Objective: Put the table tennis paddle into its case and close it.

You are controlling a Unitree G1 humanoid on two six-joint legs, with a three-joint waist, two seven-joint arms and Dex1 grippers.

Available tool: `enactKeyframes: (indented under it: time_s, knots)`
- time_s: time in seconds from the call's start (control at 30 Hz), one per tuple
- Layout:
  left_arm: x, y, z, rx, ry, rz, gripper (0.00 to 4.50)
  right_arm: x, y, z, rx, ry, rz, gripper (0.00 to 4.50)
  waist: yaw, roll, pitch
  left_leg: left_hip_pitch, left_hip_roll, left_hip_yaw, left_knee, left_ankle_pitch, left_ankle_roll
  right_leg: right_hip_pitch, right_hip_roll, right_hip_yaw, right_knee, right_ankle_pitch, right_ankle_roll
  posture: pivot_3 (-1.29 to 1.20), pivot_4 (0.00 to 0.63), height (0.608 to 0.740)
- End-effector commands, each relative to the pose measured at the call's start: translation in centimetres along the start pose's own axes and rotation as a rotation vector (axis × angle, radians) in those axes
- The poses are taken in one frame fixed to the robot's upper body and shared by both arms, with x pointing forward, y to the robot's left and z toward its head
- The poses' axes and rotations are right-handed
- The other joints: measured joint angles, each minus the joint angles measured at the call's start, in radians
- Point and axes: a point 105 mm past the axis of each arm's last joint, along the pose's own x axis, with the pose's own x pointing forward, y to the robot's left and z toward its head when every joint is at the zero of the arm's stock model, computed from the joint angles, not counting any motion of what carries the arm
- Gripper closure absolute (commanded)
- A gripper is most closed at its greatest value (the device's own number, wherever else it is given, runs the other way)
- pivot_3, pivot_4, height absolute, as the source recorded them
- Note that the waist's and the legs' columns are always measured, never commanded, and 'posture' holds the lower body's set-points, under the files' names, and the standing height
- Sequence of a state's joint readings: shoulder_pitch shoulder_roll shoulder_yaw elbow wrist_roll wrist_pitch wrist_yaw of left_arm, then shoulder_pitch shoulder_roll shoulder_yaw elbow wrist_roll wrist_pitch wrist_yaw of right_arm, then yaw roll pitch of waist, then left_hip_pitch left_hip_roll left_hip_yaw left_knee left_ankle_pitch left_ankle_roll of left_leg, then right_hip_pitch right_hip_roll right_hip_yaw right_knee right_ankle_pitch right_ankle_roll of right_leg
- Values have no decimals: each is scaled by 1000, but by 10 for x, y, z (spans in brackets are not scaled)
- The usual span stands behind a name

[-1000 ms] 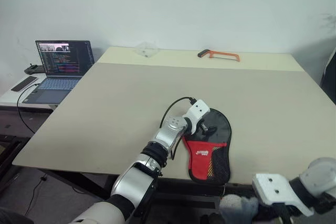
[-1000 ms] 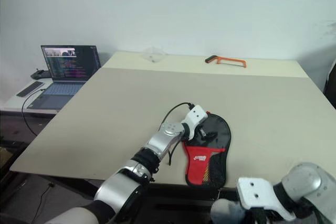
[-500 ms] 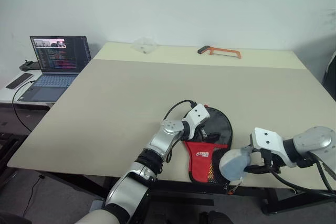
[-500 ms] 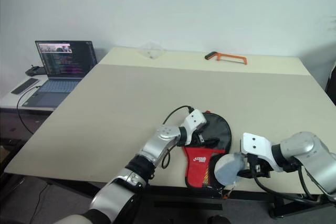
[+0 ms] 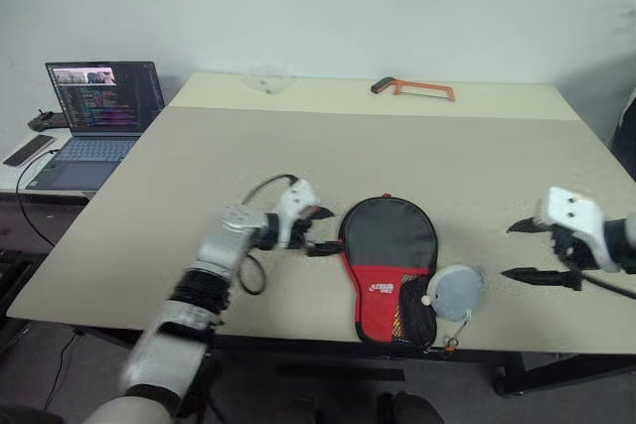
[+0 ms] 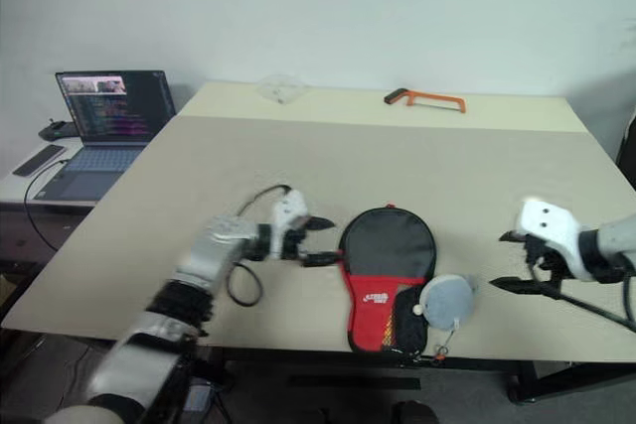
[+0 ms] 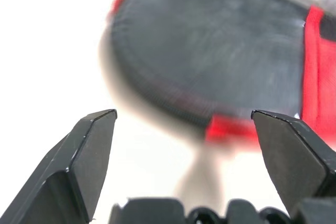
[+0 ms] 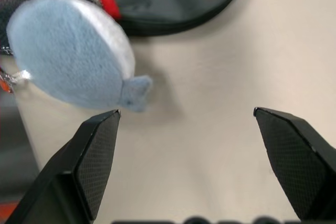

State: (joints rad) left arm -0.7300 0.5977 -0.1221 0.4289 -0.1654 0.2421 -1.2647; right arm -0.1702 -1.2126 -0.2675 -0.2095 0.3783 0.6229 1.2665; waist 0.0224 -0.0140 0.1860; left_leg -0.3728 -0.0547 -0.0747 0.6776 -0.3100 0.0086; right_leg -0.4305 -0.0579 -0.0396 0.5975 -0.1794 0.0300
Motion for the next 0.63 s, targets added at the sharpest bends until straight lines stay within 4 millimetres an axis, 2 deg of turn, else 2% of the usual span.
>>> enactKeyframes:
  time_s: [0.03, 0.2, 0.33, 0.4, 0.47, 0.63]
  knots:
    - [-42, -3, 41, 79, -96, -40, 0, -32, 7, 22, 12, -142, -15, 23, 1, 0, 0, -2, 0, 0, 1, 0, 0, -2, 0, 0, 0, 0, 0, 0, 150, 740]
    - [-97, -1, 29, 49, 12, 38, 0, -49, 27, 7, 105, -175, 0, 23, 7, 0, 0, -9, -3, -2, 0, 0, 0, -7, -3, -1, -1, 0, 0, 0, 150, 740]
    - [-134, 12, -6, 31, 201, 178, 0, -58, 39, -1, 143, -162, 24, 23, 3, 0, 0, -9, -3, 0, 1, -1, 1, -8, -2, 0, 0, 0, 0, 0, 150, 740]
    - [-144, 17, -21, 24, 274, 241, 0, -55, 41, 0, 142, -158, 46, 23, 2, 1, 0, -7, -2, 1, 1, -2, 4, -7, -2, 0, 0, 0, 1, 0, 150, 740]
    - [-148, 20, -27, 13, 297, 274, 0, -50, 42, 3, 131, -157, 68, 23, 2, 0, 0, -6, -1, 2, 2, -2, 6, -7, -2, 1, 1, 0, 3, 0, 150, 740]
    - [-144, 16, -25, 3, 272, 260, 0, -40, 41, 9, 105, -169, 96, 23, 1, -3, 2, -3, -1, 4, 4, 1, 4, -8, -2, 3, 12, -2, 3, 0, 150, 740]
